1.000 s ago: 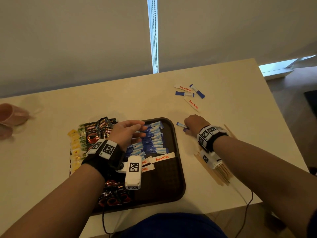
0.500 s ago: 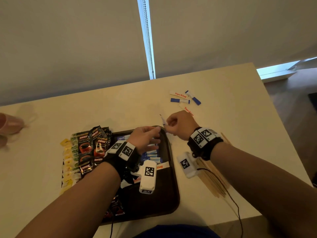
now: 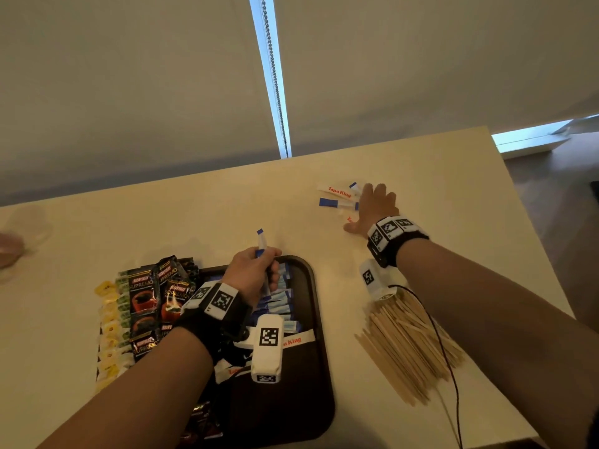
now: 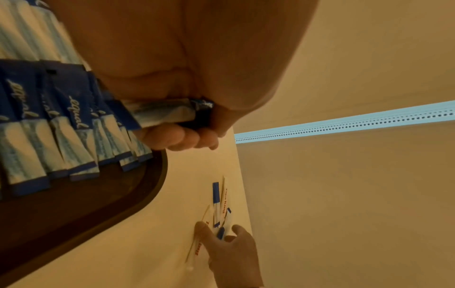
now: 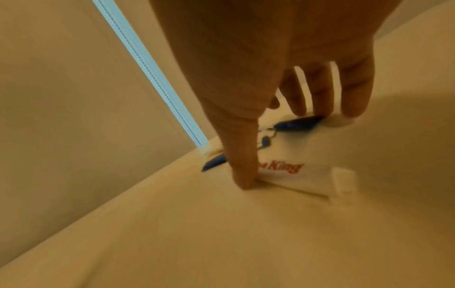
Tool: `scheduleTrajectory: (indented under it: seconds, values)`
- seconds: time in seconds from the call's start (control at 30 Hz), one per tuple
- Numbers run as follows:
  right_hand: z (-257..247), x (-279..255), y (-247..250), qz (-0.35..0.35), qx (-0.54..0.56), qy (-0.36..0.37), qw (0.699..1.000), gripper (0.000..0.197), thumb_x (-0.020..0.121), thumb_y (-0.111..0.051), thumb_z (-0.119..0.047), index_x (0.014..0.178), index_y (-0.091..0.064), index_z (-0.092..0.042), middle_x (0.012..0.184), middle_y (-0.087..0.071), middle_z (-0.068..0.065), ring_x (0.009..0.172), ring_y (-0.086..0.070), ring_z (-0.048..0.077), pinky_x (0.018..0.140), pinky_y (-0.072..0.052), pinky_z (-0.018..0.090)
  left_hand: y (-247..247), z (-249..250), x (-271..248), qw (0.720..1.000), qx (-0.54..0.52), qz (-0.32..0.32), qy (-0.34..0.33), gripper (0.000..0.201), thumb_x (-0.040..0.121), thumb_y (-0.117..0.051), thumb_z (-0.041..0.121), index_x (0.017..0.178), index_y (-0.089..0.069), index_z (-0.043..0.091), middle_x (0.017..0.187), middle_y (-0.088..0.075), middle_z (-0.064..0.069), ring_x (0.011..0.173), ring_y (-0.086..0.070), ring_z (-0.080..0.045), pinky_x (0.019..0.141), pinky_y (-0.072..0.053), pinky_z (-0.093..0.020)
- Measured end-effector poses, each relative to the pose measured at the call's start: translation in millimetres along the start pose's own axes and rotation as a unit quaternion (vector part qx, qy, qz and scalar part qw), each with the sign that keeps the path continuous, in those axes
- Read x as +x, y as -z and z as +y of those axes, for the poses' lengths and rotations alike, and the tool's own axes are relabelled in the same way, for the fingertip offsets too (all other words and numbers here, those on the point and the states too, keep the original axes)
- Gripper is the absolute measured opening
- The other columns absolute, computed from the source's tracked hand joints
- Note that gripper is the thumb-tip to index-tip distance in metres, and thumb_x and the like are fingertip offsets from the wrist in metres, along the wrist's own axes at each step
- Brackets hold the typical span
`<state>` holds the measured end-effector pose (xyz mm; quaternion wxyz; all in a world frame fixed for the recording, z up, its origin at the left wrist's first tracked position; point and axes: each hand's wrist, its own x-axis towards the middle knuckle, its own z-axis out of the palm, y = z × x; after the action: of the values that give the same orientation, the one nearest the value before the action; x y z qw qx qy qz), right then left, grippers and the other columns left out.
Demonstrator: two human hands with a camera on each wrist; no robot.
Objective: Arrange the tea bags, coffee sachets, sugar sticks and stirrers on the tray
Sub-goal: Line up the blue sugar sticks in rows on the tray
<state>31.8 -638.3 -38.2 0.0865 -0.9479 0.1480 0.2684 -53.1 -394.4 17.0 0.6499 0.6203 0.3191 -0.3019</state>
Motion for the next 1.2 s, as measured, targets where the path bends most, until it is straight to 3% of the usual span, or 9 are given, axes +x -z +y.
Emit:
scheduleTrajectory:
  seconds: [0.17,0.23,0.43,0.63,0.77,0.9,0.97,1.1,1.2]
  values:
    - [2,15,-4,0.023,0.048,0.012,0.999,0.036,0.091,-0.066,-0.02,0.12,-0.053,-0.003,0.124,-0.056,0.019,0.112,-0.056,0.034,0.086,-0.046,0.036,6,0,5,1.0,-0.017,0.017,0.001,0.016,0.104,-0.049,0.016,0.101,-0.06,0.005,0.063,-0.053,-0.004,0.063,-0.052,-0.019,0.061,-0.046,-0.032]
    - [2,12,-4,0.011,0.048,0.004,0.999,0.028,0.092,-0.063,-0.015,0.116,-0.057,-0.002,0.119,-0.059,0.02,0.106,-0.06,0.036,0.08,-0.048,0.035,4,1,4,1.0,-0.018,0.021,-0.007,0.017,0.104,-0.049,0.015,0.099,-0.061,0.004,0.065,-0.06,-0.005,0.063,-0.057,-0.019,0.062,-0.047,-0.031]
    - [6,0,5,0.03,0.039,-0.008,0.999,0.02,0.09,-0.06,-0.013,0.108,-0.062,-0.002,0.109,-0.065,0.02,0.099,-0.064,0.039,0.08,-0.053,0.038,0,2,6,1.0,-0.013,0.0,-0.027,0.016,0.104,-0.049,0.013,0.098,-0.062,0.005,0.067,-0.055,-0.003,0.055,-0.045,-0.013,0.051,-0.036,-0.025]
    - [-30,14,17,0.075,0.073,0.1,0.989,0.016,0.095,-0.058,-0.02,0.096,-0.066,-0.006,0.099,-0.069,0.015,0.091,-0.065,0.033,0.069,-0.045,0.031,1,1,6,1.0,-0.002,0.0,-0.029,0.016,0.104,-0.049,0.013,0.099,-0.062,0.006,0.063,-0.052,-0.001,0.053,-0.044,-0.012,0.049,-0.035,-0.024]
    - [-52,24,6,0.042,0.058,0.096,0.993,0.025,0.097,-0.055,-0.022,0.113,-0.059,-0.003,0.118,-0.059,0.018,0.104,-0.061,0.036,0.077,-0.044,0.035,8,0,4,0.999,0.002,0.003,-0.032,0.015,0.103,-0.05,0.013,0.099,-0.063,0.007,0.063,-0.054,0.0,0.055,-0.045,-0.012,0.049,-0.036,-0.025]
    - [-65,23,-6,0.038,0.019,0.083,0.996,0.058,0.093,-0.054,-0.053,0.128,-0.046,-0.008,0.129,-0.044,0.012,0.114,-0.051,0.033,0.088,-0.045,0.04,19,-1,3,1.0,-0.012,0.011,-0.026,0.015,0.104,-0.049,0.013,0.098,-0.062,0.007,0.063,-0.053,-0.002,0.055,-0.044,-0.014,0.047,-0.037,-0.025]
    - [-71,23,-9,0.035,-0.006,0.093,0.995,0.056,0.094,-0.059,-0.045,0.131,-0.044,-0.007,0.13,-0.044,0.012,0.116,-0.052,0.034,0.089,-0.046,0.04,23,0,3,0.999,-0.022,0.016,-0.022,0.015,0.104,-0.049,0.013,0.099,-0.062,0.006,0.063,-0.053,-0.002,0.055,-0.044,-0.014,0.046,-0.037,-0.024]
    - [-75,18,-7,0.032,-0.016,0.129,0.991,0.029,0.102,-0.045,-0.013,0.128,-0.051,-0.003,0.125,-0.056,0.019,0.112,-0.059,0.037,0.087,-0.046,0.039,27,2,0,0.998,-0.06,0.026,0.0,0.013,0.103,-0.052,0.014,0.102,-0.062,0.006,0.063,-0.05,-0.002,0.054,-0.045,-0.015,0.044,-0.042,-0.026]
    - [-68,8,-3,0.007,-0.011,0.145,0.989,0.027,0.101,-0.046,-0.009,0.124,-0.058,-0.003,0.122,-0.061,0.019,0.107,-0.062,0.036,0.078,-0.043,0.033,29,5,-3,0.998,-0.054,0.033,0.003,0.011,0.102,-0.053,0.015,0.102,-0.061,0.008,0.058,-0.045,0.0,0.047,-0.038,-0.011,0.037,-0.033,-0.021]
